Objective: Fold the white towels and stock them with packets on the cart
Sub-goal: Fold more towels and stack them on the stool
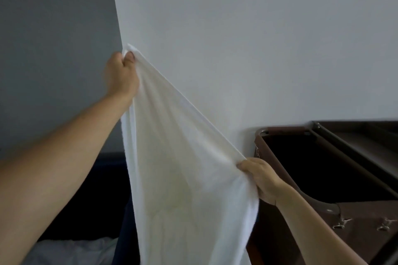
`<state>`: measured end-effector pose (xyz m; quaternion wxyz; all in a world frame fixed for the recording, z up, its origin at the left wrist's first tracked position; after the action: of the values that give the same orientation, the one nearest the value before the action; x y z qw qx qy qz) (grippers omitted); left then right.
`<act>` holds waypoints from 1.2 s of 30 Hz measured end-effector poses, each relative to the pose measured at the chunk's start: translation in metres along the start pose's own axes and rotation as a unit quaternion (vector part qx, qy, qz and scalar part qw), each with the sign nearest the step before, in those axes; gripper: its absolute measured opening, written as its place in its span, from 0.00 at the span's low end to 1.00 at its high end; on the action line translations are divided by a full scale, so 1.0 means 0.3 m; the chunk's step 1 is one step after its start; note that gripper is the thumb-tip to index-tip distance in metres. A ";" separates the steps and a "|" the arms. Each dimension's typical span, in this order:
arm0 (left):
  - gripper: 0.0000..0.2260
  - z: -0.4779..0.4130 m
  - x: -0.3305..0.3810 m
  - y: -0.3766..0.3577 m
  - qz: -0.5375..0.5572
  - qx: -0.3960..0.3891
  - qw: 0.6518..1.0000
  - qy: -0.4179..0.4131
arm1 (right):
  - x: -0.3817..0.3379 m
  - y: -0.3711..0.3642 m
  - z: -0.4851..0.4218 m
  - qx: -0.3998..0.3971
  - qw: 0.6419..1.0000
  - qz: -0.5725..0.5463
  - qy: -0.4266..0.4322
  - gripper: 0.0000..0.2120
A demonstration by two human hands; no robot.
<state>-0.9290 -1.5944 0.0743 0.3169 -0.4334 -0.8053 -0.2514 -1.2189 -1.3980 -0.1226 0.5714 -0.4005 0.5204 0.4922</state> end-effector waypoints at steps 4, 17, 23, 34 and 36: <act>0.15 0.044 -0.118 -0.015 -0.039 -0.069 0.995 0.056 | 0.047 0.030 0.012 -0.012 0.979 0.205 0.003 0.09; 0.15 0.133 -0.279 -0.008 -0.097 -0.119 0.979 0.137 | 0.163 0.056 0.006 0.012 0.941 0.320 0.111 0.07; 0.14 0.149 -0.298 -0.008 -0.092 -0.110 0.981 0.134 | 0.216 0.083 0.004 -0.021 0.941 0.333 0.065 0.02; 0.14 0.109 -0.359 0.042 -0.105 -0.097 0.976 0.166 | 0.220 0.041 0.042 -0.019 0.934 0.323 0.154 0.05; 0.14 0.121 -0.351 0.033 -0.106 -0.101 0.975 0.165 | 0.260 0.032 0.031 -0.046 0.933 0.332 0.135 0.06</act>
<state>-0.8865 -1.6217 -0.0255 0.3713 -0.3276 -0.7542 -0.4313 -1.2285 -1.3759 -0.1979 0.2809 -0.2935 0.6725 0.6186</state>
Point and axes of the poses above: each hand's wrist, its own z-axis away from the middle knuckle, its own y-axis out of the back of the hand, x = y × z, the point moved 3 cm from there along -z, towards the middle knuckle
